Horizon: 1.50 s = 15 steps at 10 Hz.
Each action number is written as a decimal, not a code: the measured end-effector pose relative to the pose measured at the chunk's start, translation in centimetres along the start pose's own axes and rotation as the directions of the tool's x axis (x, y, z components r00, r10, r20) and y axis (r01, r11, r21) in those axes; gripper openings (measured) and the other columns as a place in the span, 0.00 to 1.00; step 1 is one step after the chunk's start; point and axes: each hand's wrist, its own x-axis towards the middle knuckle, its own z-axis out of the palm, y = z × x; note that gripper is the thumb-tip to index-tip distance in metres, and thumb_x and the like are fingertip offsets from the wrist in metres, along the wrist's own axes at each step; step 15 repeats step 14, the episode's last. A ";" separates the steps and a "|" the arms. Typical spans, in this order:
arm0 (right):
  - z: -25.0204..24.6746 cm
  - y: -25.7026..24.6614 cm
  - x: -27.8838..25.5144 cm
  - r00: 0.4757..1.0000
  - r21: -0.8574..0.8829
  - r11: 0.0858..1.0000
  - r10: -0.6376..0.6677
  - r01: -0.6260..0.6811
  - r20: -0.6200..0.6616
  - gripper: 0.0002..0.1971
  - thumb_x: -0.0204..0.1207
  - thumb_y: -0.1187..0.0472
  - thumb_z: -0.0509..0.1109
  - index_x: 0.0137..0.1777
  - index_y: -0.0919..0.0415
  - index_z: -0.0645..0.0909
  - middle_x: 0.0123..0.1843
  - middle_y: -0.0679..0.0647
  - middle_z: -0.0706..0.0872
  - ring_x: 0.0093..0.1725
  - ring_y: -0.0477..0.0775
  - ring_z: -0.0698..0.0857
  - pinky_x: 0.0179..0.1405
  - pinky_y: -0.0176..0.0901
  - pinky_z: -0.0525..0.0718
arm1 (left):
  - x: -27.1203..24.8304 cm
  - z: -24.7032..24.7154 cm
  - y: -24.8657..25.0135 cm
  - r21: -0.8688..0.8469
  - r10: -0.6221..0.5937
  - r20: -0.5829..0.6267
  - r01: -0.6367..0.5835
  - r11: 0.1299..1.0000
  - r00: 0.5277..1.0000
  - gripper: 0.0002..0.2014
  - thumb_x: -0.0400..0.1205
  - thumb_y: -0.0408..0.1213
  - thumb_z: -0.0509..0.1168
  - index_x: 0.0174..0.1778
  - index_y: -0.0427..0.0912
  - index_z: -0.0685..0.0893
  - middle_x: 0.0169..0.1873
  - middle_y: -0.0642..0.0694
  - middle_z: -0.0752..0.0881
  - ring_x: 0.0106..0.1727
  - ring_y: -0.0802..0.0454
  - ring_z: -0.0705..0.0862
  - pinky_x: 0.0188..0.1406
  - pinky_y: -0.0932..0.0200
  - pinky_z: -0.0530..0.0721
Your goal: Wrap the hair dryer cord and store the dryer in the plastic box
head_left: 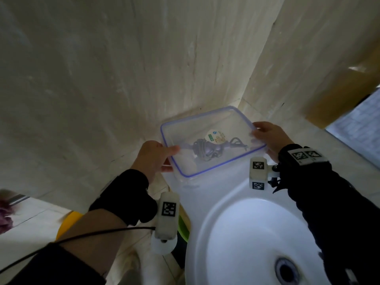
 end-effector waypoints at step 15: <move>-1.3 -0.4 -4.5 0.981 -0.024 0.996 0.086 -0.092 -0.175 0.24 0.78 0.51 0.62 0.71 0.60 0.71 0.72 0.63 0.74 0.65 0.66 0.77 0.55 0.56 0.80 | -1.3 -2.0 1.5 0.136 0.096 -0.120 -0.079 0.988 0.988 0.16 0.78 0.41 0.69 0.28 0.39 0.73 0.29 0.41 0.76 0.32 0.47 0.77 0.36 0.53 0.81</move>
